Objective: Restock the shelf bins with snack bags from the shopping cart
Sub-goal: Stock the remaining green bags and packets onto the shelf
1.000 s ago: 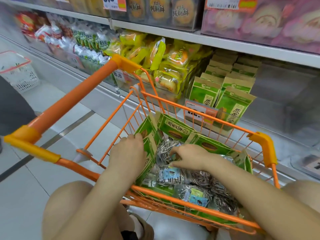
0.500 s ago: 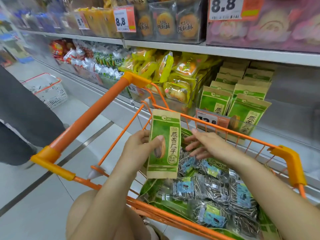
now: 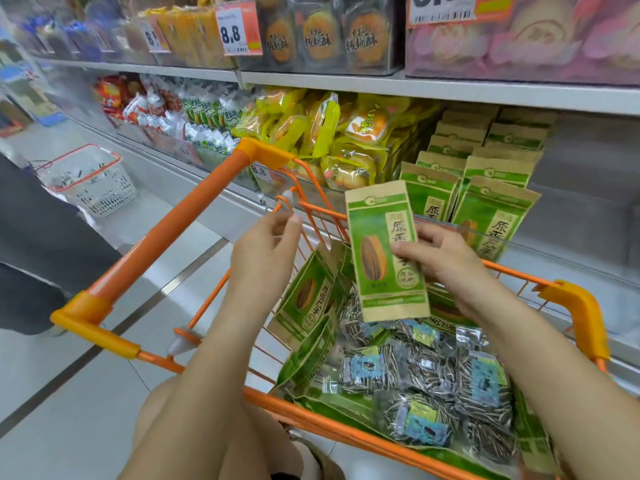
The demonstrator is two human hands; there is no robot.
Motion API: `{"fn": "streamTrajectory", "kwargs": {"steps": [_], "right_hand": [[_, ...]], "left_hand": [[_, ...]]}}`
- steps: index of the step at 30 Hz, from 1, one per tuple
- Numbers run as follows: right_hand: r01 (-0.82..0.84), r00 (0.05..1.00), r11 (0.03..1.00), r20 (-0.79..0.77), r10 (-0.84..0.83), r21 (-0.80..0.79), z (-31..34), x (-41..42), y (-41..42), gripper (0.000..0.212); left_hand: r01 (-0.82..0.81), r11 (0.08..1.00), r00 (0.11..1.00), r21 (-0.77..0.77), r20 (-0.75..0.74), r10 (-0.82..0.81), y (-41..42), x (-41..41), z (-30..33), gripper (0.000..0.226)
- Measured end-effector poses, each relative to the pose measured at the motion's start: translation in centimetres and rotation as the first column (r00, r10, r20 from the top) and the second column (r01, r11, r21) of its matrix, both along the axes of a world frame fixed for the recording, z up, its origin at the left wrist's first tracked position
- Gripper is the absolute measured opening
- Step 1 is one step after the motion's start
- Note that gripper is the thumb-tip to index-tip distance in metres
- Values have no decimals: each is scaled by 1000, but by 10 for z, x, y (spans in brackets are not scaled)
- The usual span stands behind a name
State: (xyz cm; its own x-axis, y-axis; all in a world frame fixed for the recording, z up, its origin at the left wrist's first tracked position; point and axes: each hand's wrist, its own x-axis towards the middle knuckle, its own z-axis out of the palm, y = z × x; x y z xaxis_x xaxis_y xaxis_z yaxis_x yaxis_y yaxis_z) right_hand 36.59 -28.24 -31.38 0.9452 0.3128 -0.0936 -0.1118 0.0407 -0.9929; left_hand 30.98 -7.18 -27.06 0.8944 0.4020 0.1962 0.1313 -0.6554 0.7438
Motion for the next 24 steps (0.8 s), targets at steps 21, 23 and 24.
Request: {"fn": "streamTrajectory", "kwargs": {"steps": [21,23,24], "right_hand": [[355,922,935,153,-355,29,-3,6,-5,21],[407,897,912,167,-409,48,-1,4,-5,26],[419,890,906,171,-422,54,-1,4,-4,24]], "left_hand": [[191,827,973,529,-211,-90,-12,3,-53,44],[59,938,998,342,-36,-50,-4,0,-33,43],[18,974,999,226,43,-28,-2,0,-22,40]]}}
